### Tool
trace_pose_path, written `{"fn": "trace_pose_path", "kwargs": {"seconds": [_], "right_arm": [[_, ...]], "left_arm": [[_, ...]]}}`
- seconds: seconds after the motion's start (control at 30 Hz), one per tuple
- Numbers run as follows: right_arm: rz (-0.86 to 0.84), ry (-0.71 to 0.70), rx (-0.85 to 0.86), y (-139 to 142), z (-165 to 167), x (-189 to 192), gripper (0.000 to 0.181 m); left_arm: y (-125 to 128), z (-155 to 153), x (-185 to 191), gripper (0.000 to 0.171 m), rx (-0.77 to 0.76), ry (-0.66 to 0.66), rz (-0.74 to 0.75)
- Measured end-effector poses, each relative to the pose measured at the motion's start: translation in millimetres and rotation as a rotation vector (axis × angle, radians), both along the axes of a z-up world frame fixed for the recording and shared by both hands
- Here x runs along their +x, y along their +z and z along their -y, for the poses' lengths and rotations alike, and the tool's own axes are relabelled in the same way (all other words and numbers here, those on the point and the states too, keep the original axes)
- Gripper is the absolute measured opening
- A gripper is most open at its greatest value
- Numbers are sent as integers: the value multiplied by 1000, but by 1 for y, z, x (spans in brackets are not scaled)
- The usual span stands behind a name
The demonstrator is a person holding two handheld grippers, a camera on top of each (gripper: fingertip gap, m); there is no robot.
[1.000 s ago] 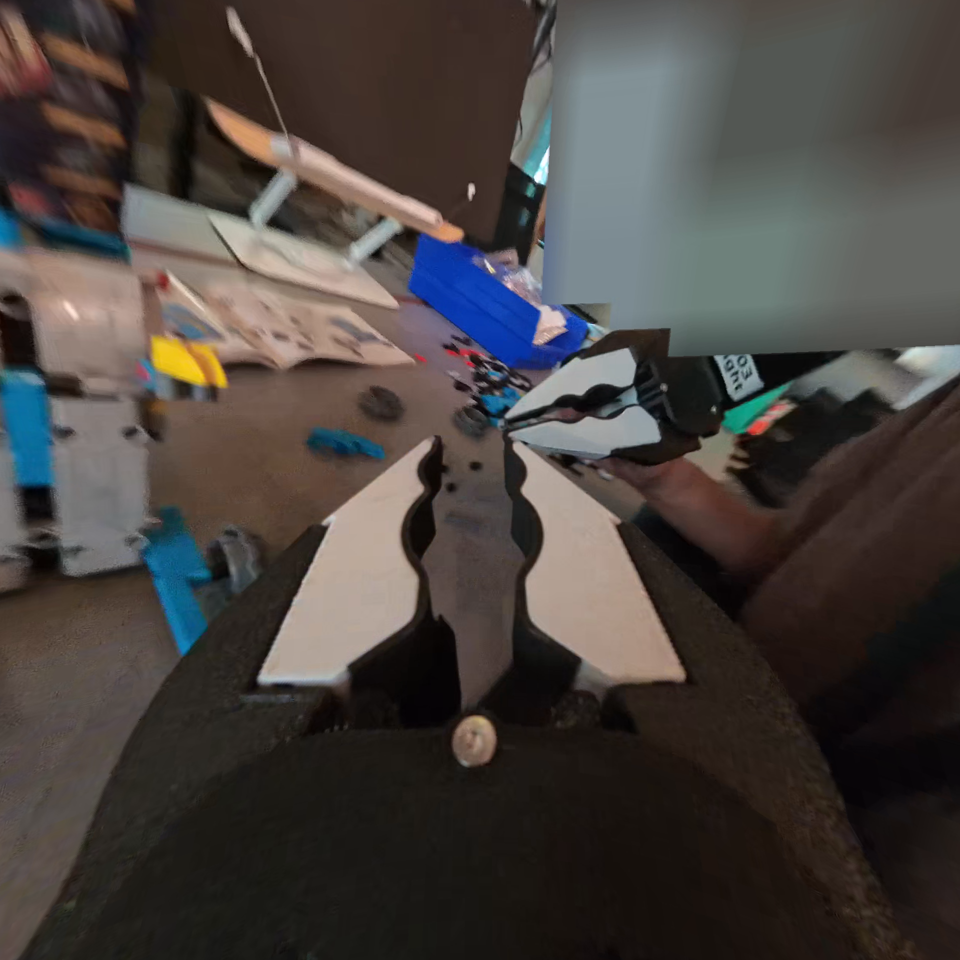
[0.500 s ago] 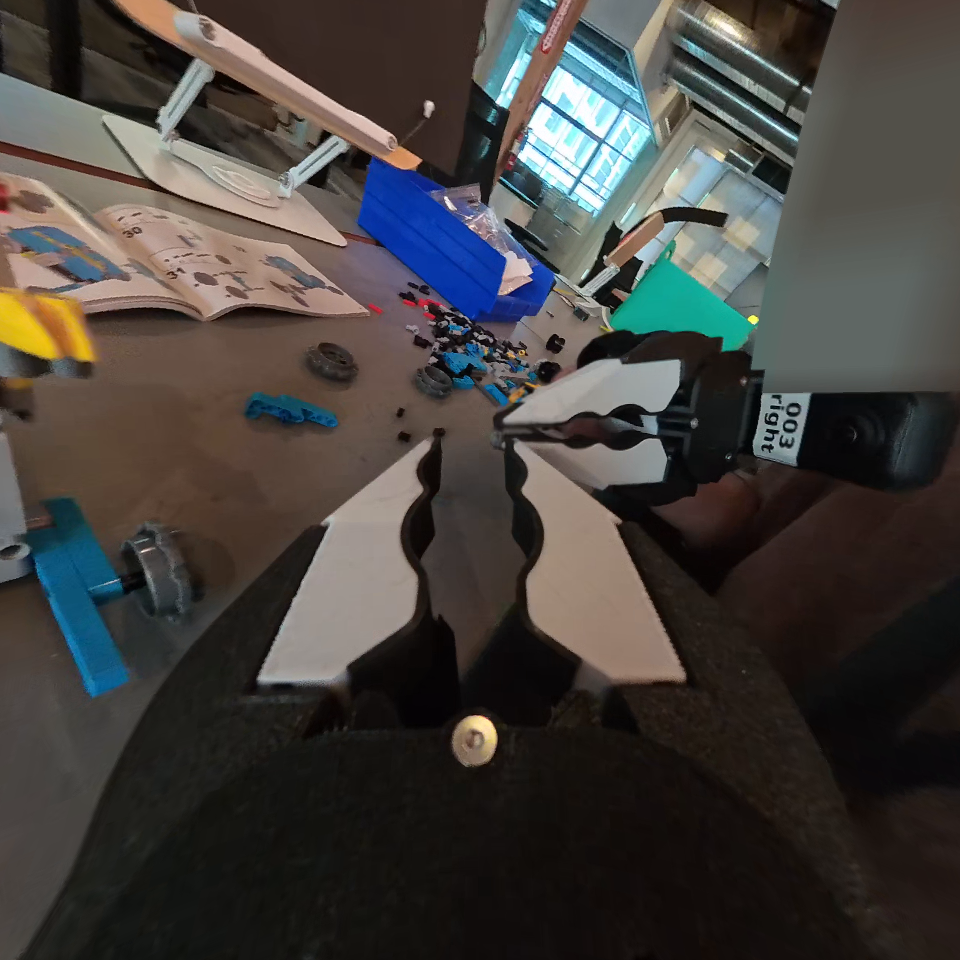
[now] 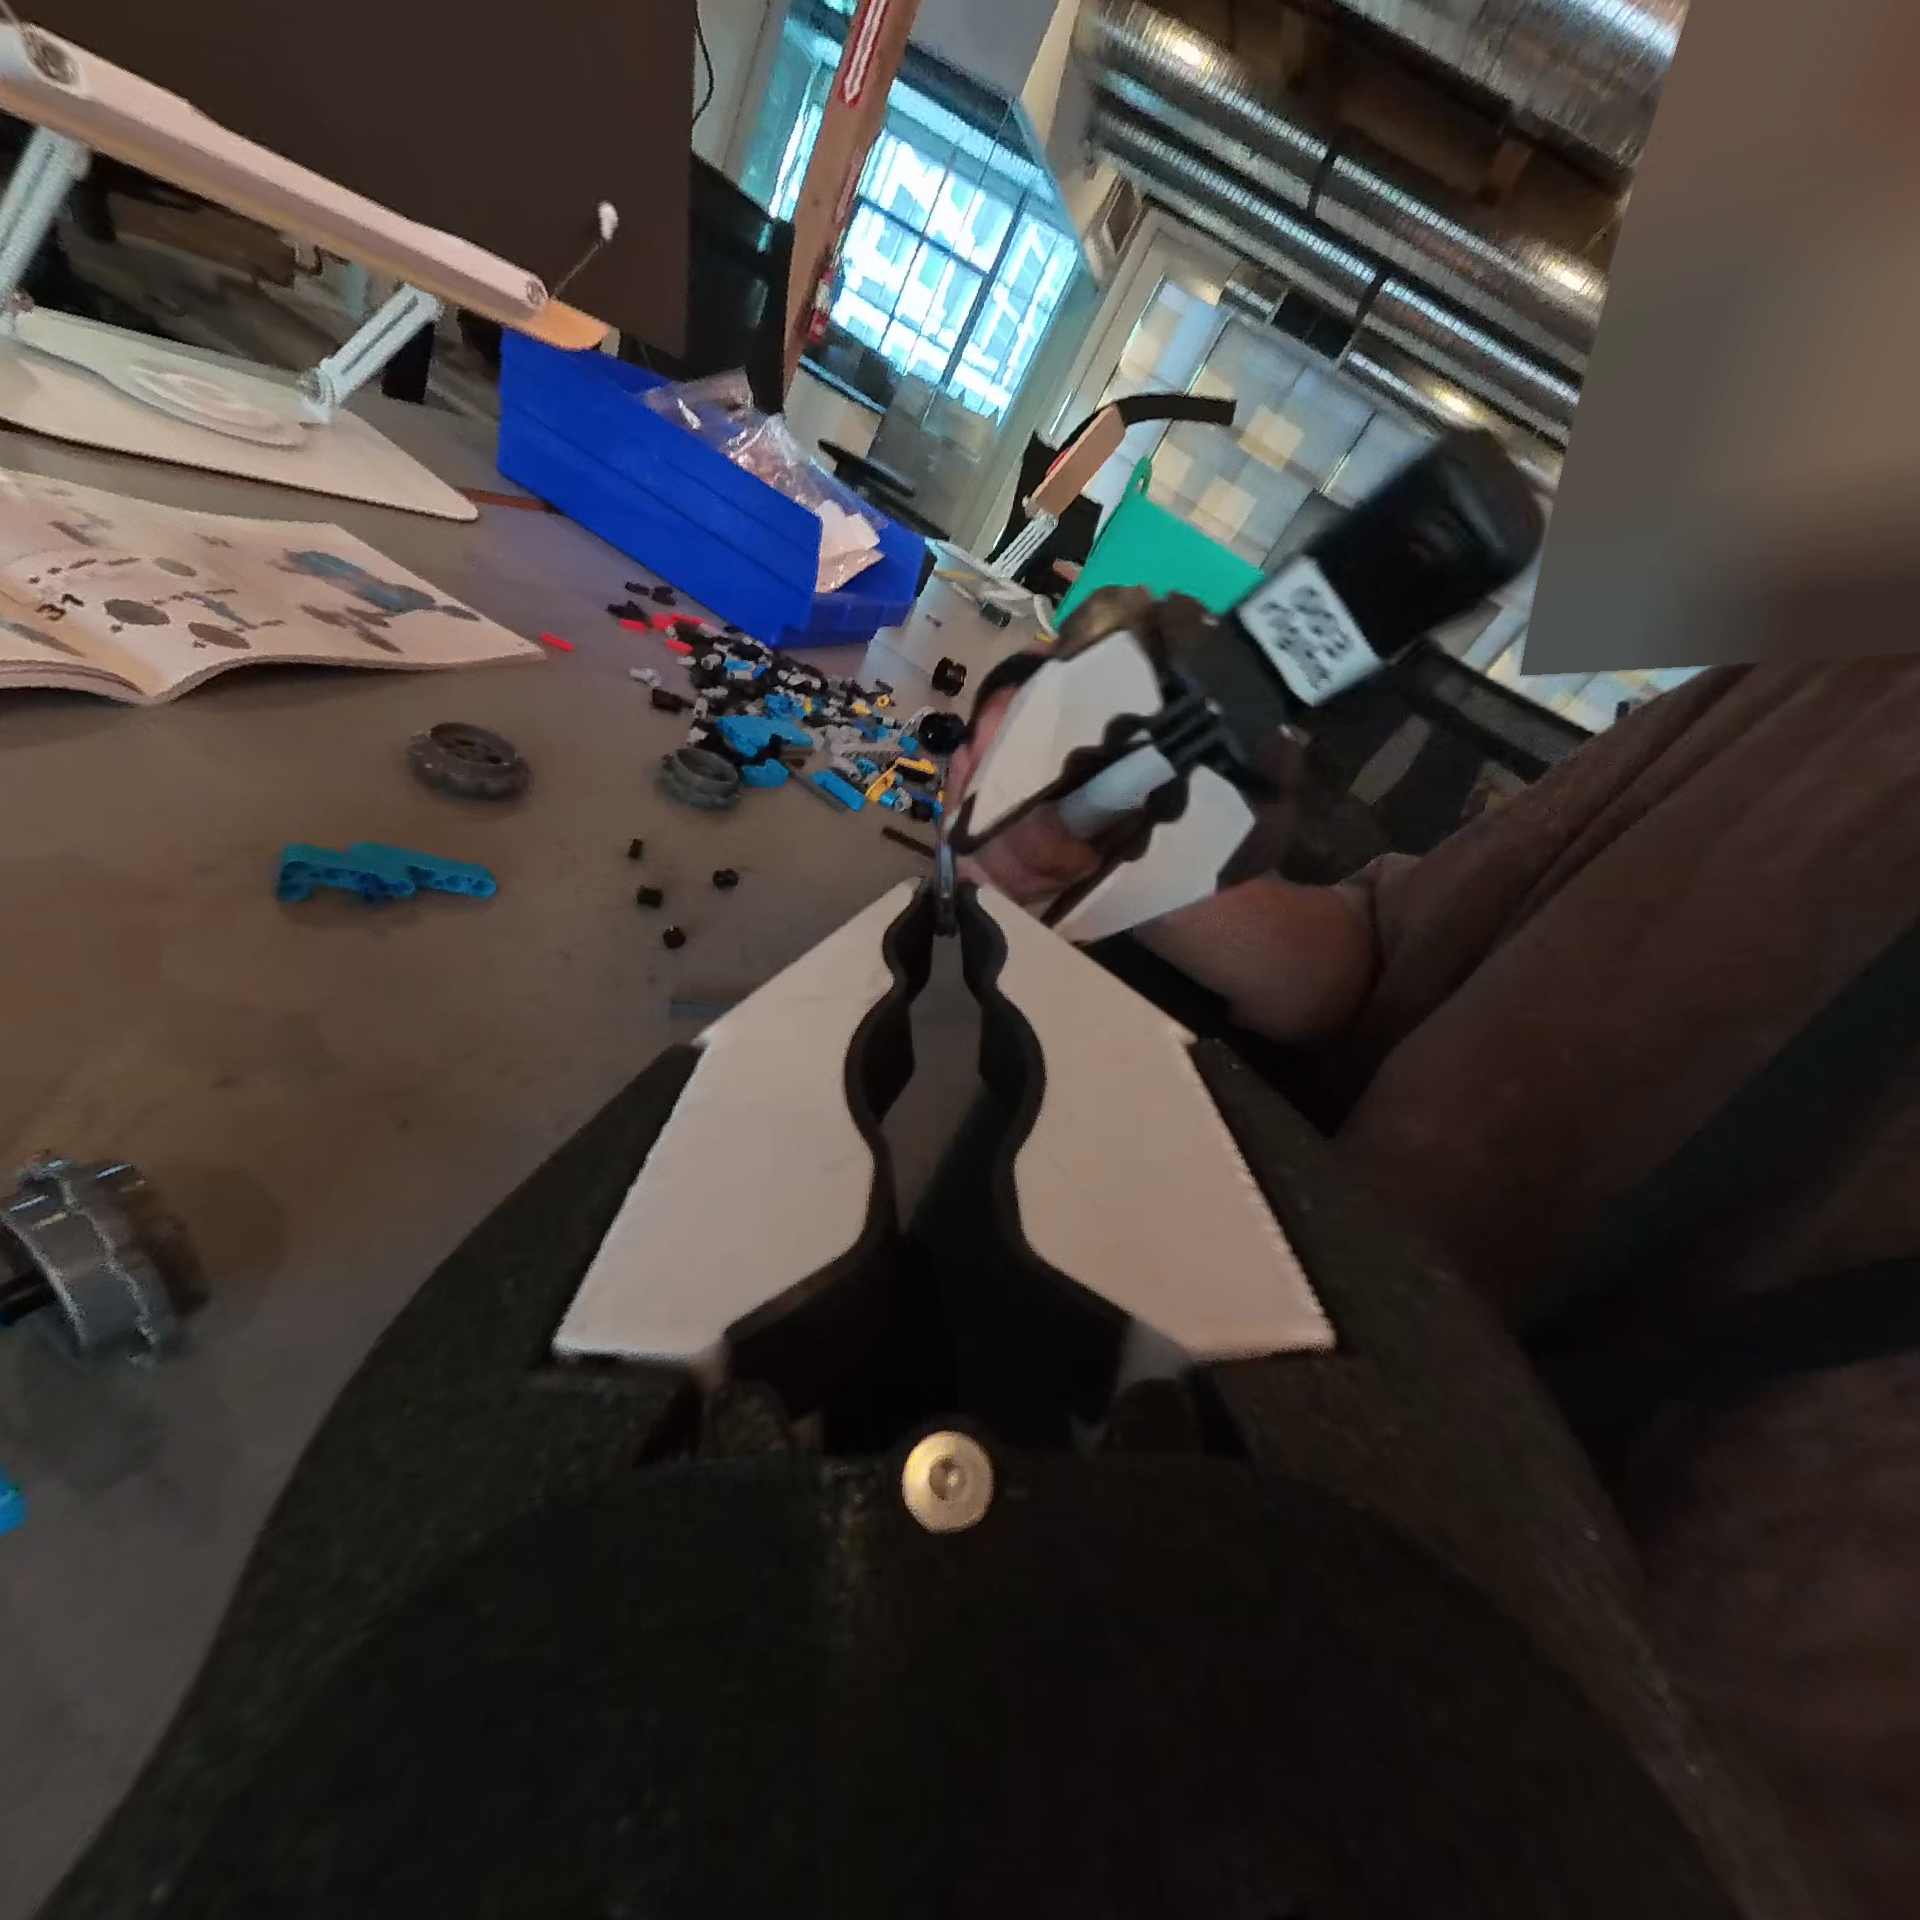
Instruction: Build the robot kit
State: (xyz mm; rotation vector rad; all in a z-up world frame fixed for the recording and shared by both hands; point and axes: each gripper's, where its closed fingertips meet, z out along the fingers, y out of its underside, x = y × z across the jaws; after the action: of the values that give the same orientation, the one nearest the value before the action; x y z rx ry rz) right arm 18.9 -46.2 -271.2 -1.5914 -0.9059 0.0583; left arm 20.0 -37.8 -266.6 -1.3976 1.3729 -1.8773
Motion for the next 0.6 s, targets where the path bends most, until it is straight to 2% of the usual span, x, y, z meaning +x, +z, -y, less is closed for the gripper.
{"fn": "trace_pose_path", "kwargs": {"seconds": [0.1, 0.13, 0.2, 0.3, 0.4, 0.47, 0.6], "right_arm": [[-350, 107, -256, 5, 2, 3, 27], [-431, 139, -320, 7, 2, 5, 43], [-528, 206, -397, 9, 6, 5, 39], [-505, 207, -362, 8, 7, 5, 23], [-455, 199, -361, 3, 5, 0, 19], [-417, 196, -349, 0, 6, -3, 4], [-392, 198, -340, -1, 8, -5, 4]], "left_arm": [[6, 3, -4, 3, -3, -26, 45], [8, 6, -6, 3, 2, -35, 62], [9, 7, -7, 3, 7, -39, 70], [9, 9, -8, 3, 8, -46, 72], [7, 14, -8, 3, 23, -68, 65], [5, 17, -8, 3, 40, -77, 57], [5, 18, -8, 3, 49, -77, 57]]}}
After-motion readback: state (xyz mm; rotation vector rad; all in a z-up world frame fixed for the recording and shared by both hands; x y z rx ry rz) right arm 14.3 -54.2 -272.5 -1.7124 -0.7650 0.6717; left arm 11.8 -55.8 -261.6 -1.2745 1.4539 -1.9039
